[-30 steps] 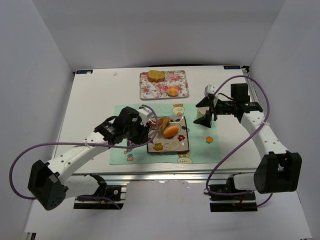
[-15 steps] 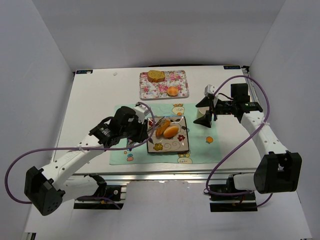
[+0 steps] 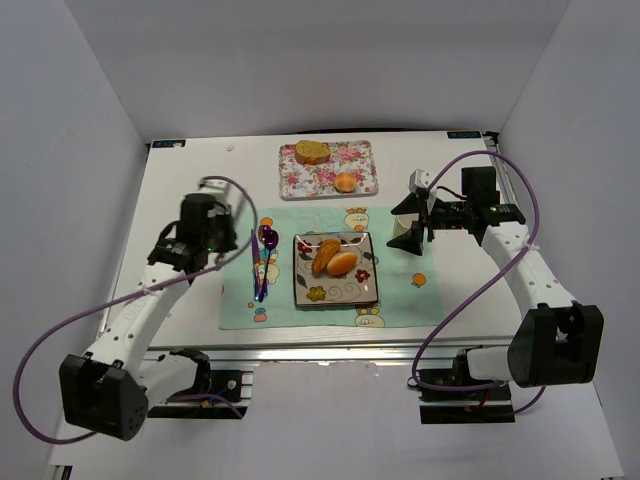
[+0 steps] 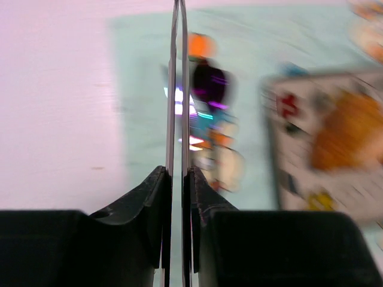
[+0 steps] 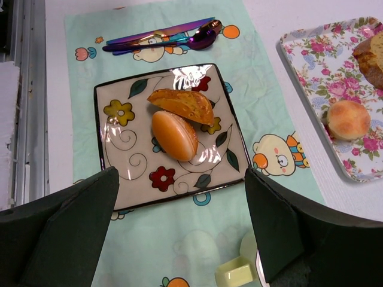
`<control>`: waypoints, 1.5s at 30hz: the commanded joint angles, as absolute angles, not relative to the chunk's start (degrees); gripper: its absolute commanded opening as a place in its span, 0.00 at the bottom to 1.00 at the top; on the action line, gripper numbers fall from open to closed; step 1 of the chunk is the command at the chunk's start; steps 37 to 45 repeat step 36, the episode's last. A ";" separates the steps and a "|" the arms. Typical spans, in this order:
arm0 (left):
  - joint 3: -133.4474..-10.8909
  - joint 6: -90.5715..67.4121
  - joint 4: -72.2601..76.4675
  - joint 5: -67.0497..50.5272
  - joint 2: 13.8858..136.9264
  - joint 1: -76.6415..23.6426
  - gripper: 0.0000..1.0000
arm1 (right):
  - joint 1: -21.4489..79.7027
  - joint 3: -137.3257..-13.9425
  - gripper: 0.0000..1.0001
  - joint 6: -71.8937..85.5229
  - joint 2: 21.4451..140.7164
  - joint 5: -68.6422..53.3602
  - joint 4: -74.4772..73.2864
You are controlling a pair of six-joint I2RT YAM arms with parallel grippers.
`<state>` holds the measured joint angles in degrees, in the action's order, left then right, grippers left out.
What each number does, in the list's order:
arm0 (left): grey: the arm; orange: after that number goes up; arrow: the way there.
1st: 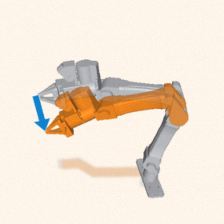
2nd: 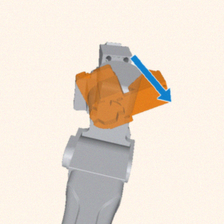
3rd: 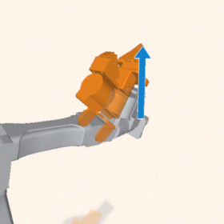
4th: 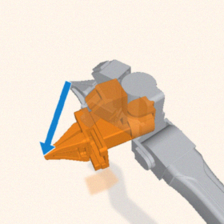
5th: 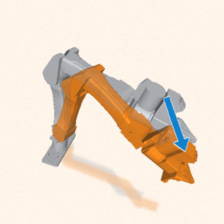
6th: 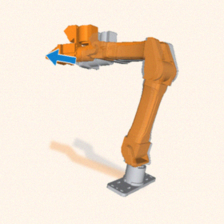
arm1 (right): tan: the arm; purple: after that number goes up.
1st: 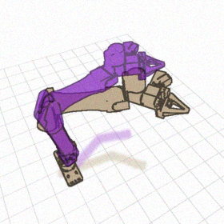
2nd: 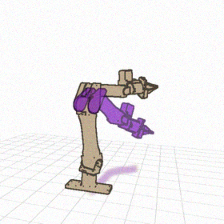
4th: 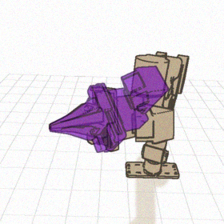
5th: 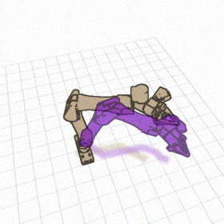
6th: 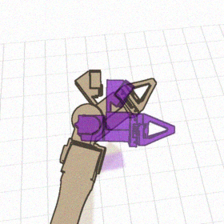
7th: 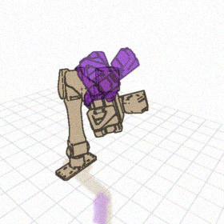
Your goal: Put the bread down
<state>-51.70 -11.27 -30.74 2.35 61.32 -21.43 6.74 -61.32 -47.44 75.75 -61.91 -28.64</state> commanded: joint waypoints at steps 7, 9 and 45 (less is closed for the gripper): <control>-39.74 -1.50 -4.88 3.36 70.57 3.68 0.09 | 7.12 -66.27 0.90 -48.95 76.20 -64.60 -31.11; -37.71 -1.49 -1.16 0.10 74.07 5.70 0.15 | 7.12 -66.36 0.89 -49.04 75.85 -64.25 -31.11; -36.39 -24.25 4.04 -20.63 61.01 15.65 0.98 | 7.21 -67.78 0.90 -11.07 73.65 -29.61 -15.50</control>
